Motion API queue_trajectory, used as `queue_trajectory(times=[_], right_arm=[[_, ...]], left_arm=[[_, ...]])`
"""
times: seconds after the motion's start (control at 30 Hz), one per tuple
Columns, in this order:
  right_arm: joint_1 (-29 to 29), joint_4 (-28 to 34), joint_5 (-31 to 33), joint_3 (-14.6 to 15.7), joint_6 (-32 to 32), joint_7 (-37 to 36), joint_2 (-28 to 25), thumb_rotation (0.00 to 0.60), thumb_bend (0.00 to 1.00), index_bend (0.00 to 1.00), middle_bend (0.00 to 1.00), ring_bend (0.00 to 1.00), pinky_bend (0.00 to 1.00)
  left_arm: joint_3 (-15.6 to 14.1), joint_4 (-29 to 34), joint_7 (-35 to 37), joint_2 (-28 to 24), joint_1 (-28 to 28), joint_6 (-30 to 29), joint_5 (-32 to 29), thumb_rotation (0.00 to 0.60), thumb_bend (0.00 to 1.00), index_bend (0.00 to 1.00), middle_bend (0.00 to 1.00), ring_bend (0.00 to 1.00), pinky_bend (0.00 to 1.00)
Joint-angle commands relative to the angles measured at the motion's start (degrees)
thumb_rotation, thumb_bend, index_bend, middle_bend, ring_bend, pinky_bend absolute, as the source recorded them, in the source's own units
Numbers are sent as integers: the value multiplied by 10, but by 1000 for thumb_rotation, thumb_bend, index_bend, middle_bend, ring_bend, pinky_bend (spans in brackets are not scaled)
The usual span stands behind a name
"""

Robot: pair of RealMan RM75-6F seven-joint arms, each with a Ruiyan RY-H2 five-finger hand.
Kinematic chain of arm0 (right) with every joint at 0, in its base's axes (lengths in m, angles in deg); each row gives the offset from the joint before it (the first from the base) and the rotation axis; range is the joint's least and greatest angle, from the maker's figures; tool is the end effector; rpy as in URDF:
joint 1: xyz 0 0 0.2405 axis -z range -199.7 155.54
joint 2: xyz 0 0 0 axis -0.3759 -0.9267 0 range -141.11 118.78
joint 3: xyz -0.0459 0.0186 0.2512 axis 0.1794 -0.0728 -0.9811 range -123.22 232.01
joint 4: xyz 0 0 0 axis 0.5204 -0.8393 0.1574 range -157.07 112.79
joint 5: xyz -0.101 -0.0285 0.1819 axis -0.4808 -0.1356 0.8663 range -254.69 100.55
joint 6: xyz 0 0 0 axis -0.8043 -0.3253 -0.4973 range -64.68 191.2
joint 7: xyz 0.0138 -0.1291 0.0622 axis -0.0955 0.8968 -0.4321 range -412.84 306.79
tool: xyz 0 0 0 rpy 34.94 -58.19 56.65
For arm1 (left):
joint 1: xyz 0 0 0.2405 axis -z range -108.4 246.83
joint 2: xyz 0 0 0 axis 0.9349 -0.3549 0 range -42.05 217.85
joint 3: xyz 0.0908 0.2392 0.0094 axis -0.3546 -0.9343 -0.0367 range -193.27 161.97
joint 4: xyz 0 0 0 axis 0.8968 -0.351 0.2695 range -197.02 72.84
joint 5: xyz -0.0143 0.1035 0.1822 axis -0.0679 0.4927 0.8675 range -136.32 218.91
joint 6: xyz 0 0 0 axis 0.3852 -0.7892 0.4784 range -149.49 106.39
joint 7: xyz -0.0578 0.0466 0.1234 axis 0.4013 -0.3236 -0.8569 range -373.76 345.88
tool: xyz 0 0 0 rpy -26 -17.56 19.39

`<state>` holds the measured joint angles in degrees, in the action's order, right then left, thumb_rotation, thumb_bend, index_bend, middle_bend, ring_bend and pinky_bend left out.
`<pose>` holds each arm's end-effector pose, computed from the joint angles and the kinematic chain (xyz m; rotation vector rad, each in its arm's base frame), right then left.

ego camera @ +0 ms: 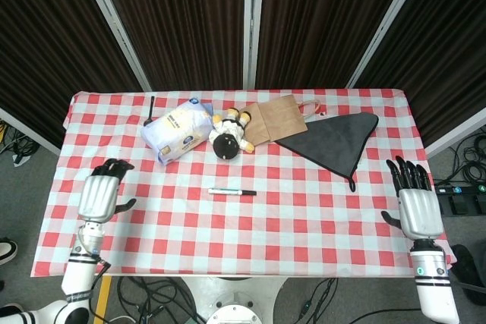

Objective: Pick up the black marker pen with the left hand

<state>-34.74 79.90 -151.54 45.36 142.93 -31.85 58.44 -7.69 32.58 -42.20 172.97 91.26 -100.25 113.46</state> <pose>-0.2581 -0.2345 0.1248 1.3857 -0.8621 0.8439 -0.2133 0.2661 0.0453 -1.4959 -0.8416 -0.9124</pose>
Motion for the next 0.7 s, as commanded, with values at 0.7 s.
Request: queue_trajectory(times=[0.7], right_arm=[[-70,13,80,-37,-53,31,16,600,0,0,0,0,0]], left_arm=[[116,-63,-290,214,307,158,-351,600,165,505,516,477,587]])
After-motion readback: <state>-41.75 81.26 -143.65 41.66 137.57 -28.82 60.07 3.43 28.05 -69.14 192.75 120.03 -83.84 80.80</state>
